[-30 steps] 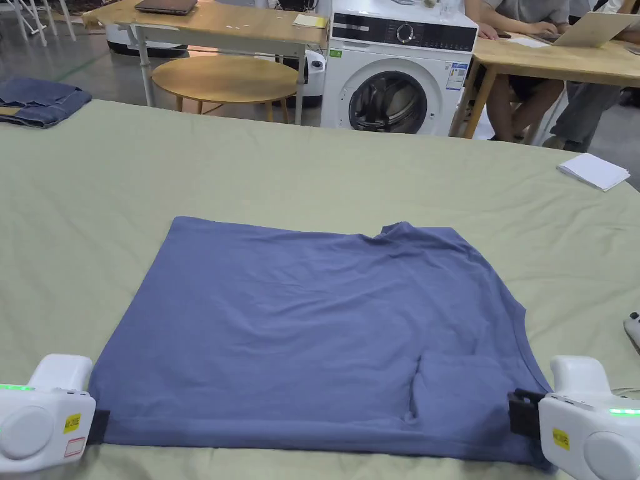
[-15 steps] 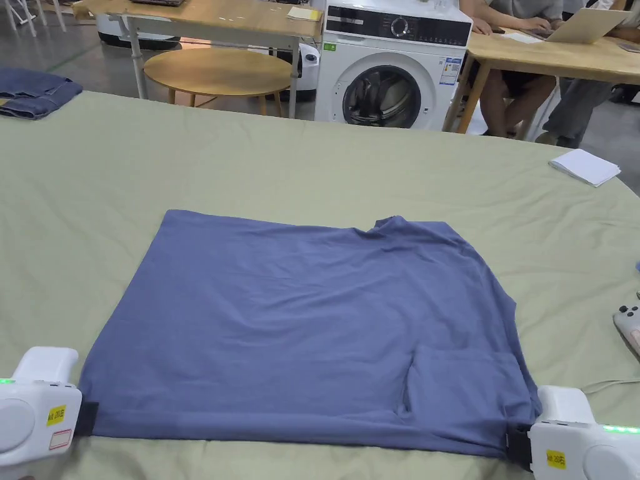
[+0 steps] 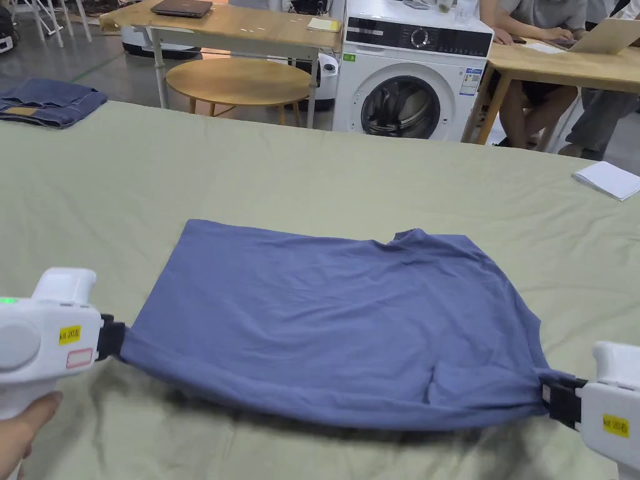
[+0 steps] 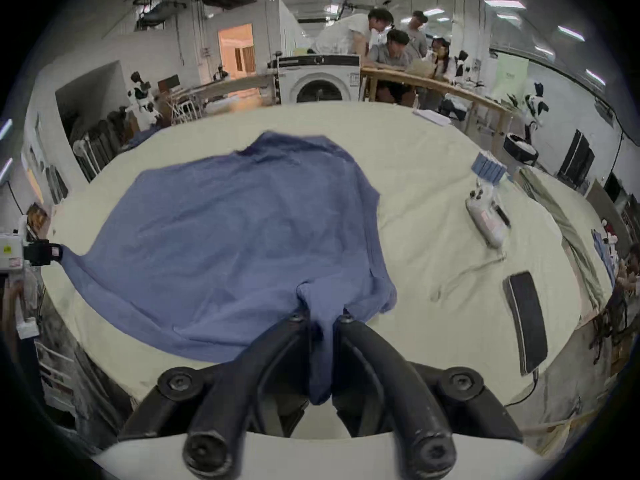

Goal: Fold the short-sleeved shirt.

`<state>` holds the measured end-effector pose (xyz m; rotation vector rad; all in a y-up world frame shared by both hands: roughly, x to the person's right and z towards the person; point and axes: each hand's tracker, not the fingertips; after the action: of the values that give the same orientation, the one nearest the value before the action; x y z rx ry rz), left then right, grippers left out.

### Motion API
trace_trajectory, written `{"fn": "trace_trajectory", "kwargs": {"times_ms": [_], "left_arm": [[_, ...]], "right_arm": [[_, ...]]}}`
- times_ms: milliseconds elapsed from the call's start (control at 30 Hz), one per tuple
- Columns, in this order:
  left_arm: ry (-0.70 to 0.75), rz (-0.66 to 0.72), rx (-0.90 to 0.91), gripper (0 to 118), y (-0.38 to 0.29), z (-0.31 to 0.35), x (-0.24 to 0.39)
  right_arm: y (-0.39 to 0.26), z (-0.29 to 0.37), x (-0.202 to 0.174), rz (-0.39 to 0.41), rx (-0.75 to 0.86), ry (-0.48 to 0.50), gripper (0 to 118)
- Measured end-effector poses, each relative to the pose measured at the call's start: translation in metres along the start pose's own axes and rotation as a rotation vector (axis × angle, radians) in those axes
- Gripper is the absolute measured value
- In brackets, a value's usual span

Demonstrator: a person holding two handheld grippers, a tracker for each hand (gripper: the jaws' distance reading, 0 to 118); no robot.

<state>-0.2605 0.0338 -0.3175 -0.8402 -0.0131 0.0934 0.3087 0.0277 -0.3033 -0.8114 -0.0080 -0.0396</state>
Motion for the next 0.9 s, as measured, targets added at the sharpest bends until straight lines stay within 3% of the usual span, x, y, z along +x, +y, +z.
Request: {"fn": "trace_trajectory", "kwargs": {"times_ms": [233,467,800,900], "left_arm": [[-0.014,0.009,0.045,2,0.067,-0.034,-0.007],[-0.005,0.041,-0.023,2,0.097,-0.095,-0.014],[0.01,0.076,-0.132,2,0.098,-0.15,-0.019],[0.013,0.081,-0.129,2,0.099,-0.149,-0.017]], "right_arm": [[0.062,-0.021,0.0,-0.067,0.054,0.006,7],[0.111,-0.084,-0.002,-0.108,-0.002,0.014,7],[0.129,-0.155,-0.008,-0.079,-0.108,0.002,8],[0.127,-0.161,-0.01,-0.037,-0.102,-0.023,16]]}}
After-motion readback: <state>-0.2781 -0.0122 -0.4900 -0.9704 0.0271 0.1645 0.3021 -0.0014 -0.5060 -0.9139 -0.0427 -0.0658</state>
